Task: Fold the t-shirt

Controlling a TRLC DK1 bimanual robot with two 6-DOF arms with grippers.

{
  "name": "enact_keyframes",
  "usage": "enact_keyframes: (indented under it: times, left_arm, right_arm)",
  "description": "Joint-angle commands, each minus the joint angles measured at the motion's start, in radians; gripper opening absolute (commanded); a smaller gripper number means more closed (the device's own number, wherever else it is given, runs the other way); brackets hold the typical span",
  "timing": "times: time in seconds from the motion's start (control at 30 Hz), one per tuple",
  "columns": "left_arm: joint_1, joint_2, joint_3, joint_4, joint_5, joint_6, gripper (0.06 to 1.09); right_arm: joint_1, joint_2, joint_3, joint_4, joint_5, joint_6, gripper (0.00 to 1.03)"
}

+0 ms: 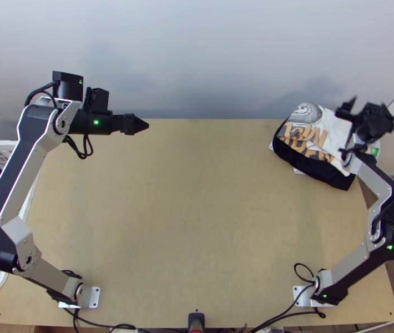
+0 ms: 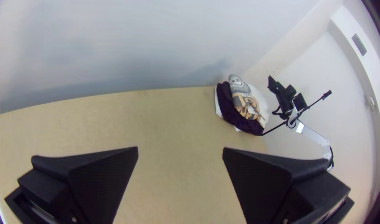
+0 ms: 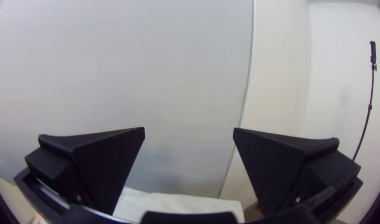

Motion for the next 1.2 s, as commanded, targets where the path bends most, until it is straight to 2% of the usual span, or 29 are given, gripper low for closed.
enact_keyframes:
  times: [0.0, 0.23, 0.3, 0.4, 0.43, 0.6, 0.8, 0.93, 1.03, 1.1, 1.17]
  left_arm:
    - [0.004, 0.000, 0.002, -0.004, -0.002, 0.000, 1.05]
    - [0.029, -0.017, 0.004, 0.013, -0.025, 0.000, 1.05]
    - [0.038, -0.025, -0.007, 0.110, -0.155, -0.013, 1.05]
    - [0.075, -0.028, -0.007, 0.185, -0.232, -0.028, 1.05]
    - [0.078, -0.029, -0.007, 0.207, -0.287, -0.028, 1.05]
    - [0.071, -0.057, -0.009, 0.354, -0.565, -0.025, 1.05]
    - [0.068, -0.118, -0.006, 0.472, -0.735, -0.004, 1.05]
    - [0.068, -0.190, -0.029, 0.490, -0.833, -0.008, 1.05]
    - [0.094, -0.275, -0.108, 0.521, -0.873, -0.008, 1.05]
    - [0.130, -0.371, -0.228, 0.589, -0.873, -0.005, 1.05]
    - [0.162, -0.499, -0.383, 0.737, -0.873, 0.016, 1.05]
  right_arm:
    - [0.129, -0.027, 0.038, -0.006, 0.012, 0.002, 0.99]
    - [0.104, 0.210, 0.030, 0.005, 0.022, -0.004, 0.99]
    - [0.095, 0.266, 0.032, 0.007, 0.047, -0.068, 0.99]
    - [0.090, 0.277, 0.018, 0.007, 0.062, -0.121, 0.99]
    - [0.090, 0.266, 0.012, 0.007, 0.065, -0.122, 0.99]
    - [0.095, 0.099, 0.024, -0.013, 0.070, -0.127, 0.99]
    - [0.109, -0.188, 0.059, -0.018, 0.071, -0.133, 0.99]
    - [0.130, -0.349, 0.056, -0.012, 0.068, -0.130, 0.99]
    - [0.145, -0.468, 0.041, -0.013, 0.058, -0.093, 0.99]
    - [0.147, -0.570, 0.002, -0.012, 0.045, -0.048, 0.99]
    - [0.149, -0.692, -0.057, -0.012, 0.008, 0.022, 0.99]
